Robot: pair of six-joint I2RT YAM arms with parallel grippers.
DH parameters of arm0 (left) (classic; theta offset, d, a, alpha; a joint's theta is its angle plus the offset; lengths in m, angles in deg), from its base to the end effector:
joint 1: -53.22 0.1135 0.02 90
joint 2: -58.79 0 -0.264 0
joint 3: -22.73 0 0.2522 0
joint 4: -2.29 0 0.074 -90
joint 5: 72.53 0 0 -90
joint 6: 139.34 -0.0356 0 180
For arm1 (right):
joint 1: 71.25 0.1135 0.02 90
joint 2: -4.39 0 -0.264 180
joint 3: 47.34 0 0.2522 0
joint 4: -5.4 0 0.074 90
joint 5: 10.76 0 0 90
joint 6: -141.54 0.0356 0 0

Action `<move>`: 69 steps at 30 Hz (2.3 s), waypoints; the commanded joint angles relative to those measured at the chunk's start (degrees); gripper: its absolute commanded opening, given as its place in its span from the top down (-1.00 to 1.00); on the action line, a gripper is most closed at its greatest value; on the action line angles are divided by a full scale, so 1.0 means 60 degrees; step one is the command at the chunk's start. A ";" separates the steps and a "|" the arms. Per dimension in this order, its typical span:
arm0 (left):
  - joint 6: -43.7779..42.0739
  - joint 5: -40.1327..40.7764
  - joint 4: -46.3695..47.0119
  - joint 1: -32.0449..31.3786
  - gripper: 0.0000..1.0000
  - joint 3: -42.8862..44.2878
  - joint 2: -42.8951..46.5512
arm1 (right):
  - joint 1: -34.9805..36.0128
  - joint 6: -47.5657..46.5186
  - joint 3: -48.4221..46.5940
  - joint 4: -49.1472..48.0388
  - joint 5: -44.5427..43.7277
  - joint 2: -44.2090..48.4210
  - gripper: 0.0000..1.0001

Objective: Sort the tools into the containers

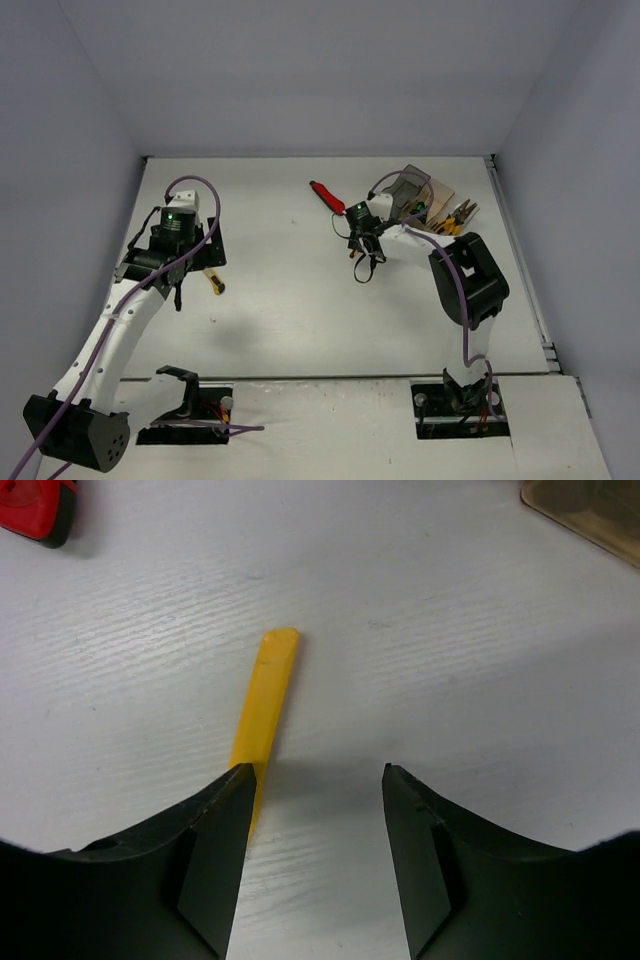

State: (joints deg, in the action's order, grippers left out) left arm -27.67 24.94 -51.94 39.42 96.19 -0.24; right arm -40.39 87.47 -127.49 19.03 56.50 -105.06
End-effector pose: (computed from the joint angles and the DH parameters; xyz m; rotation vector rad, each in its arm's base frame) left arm 0.2073 -0.0462 0.3327 -0.2244 2.2537 -0.1823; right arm 0.3556 0.1965 0.1662 0.2959 2.2355 0.1614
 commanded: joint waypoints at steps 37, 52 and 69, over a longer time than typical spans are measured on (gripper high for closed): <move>-0.0052 -0.0090 0.0300 0.0324 -0.58 0.0128 -0.0261 | -0.2351 -0.0836 -0.3686 -0.0169 0.0243 0.0243 0.97; 0.0547 0.0614 -0.0037 0.0425 -0.59 0.0152 -0.0825 | -0.3576 -0.0715 -0.5425 -0.0169 0.1695 -0.2272 0.47; 0.3406 0.1335 -0.0236 0.0516 -0.62 -0.0678 -0.2029 | -0.3303 -0.1923 -0.1322 -0.0213 0.3570 0.3110 0.14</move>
State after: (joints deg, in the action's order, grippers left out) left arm -13.23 30.71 -55.27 42.11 92.27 -10.06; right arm -61.29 78.45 -142.00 19.50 72.93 -97.11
